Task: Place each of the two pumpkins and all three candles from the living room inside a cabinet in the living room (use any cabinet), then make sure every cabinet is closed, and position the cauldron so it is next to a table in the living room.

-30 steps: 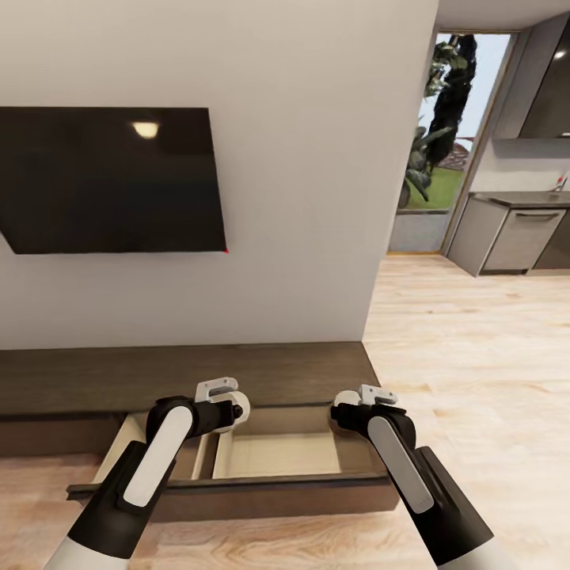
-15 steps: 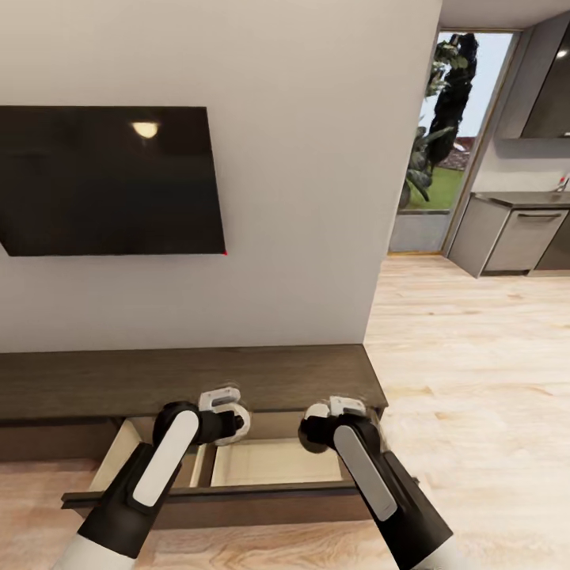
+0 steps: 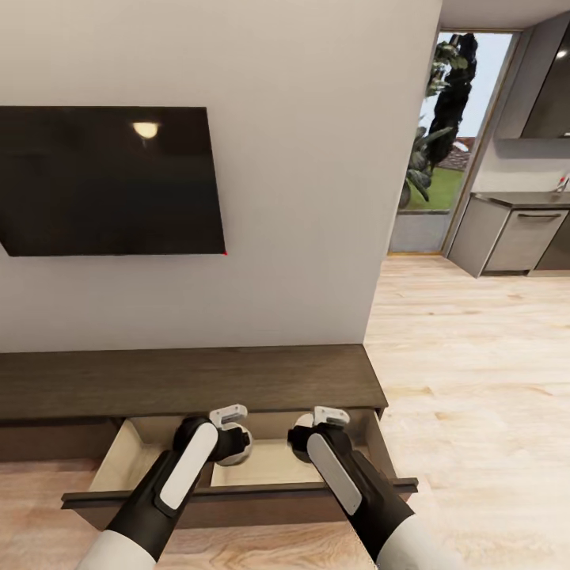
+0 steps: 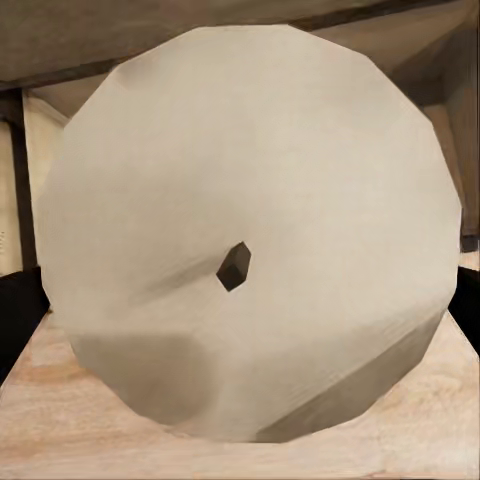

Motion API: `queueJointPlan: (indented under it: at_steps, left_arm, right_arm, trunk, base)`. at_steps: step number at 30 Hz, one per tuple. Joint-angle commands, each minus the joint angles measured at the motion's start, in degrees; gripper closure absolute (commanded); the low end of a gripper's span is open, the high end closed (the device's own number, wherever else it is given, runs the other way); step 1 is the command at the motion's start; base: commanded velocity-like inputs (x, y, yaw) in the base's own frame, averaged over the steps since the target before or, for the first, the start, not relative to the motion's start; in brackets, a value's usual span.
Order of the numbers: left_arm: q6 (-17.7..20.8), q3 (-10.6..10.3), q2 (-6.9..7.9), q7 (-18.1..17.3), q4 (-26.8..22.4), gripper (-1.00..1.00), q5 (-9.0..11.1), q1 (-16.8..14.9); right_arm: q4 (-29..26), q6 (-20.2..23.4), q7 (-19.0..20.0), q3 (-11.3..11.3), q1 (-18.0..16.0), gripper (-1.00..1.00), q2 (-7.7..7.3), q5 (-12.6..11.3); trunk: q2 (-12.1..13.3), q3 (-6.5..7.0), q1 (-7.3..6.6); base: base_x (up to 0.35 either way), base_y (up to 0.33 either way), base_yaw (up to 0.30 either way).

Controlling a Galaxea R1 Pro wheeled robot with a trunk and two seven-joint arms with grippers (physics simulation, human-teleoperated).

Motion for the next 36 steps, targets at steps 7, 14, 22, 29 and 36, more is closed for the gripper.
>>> queueJointPlan:
  at_steps: [7,14,22,29,36]
  left_arm:
    - [-0.76,-0.12,-0.03,0.89,1.34,1.0,-0.44,-0.2]
    - [-0.8,-0.44,-1.09,0.87,2.32,1.0,-0.52,-0.44]
    - [-0.8,-0.84,-1.13,0.87,2.15,1.0,-0.54,-0.45]
    - [-0.8,-1.44,-1.11,0.86,2.2,1.0,-0.55,-0.45]
    - [-0.8,-1.69,-1.09,0.87,2.12,1.0,-0.55,-0.45]
  right_arm:
    - [0.32,-1.15,-0.45,0.21,-2.37,1.0,-0.02,-0.57]
    - [2.15,-3.12,0.55,4.52,-2.62,1.0,-0.02,-0.65]
    - [2.48,-3.4,0.61,4.77,-2.61,1.0,-0.02,-1.17]
    - [2.56,-3.4,0.61,4.72,-2.6,1.0,-0.02,-1.45]
    - [2.62,-3.35,0.61,4.7,-2.61,1.0,-0.02,-1.51]
  trunk:
    - [-0.05,-0.07,0.0]
    - [-0.05,-0.07,0.0]
    - [-0.05,-0.07,0.0]
    - [-0.05,-0.07,0.0]
    - [-0.05,-0.07,0.0]
  base:
    - [0.0,0.0,0.0]
    - [0.0,0.0,0.0]
    - [0.113,-0.001,0.0]
    - [0.137,-0.057,0.0]
    - [0.135,-0.005,0.0]
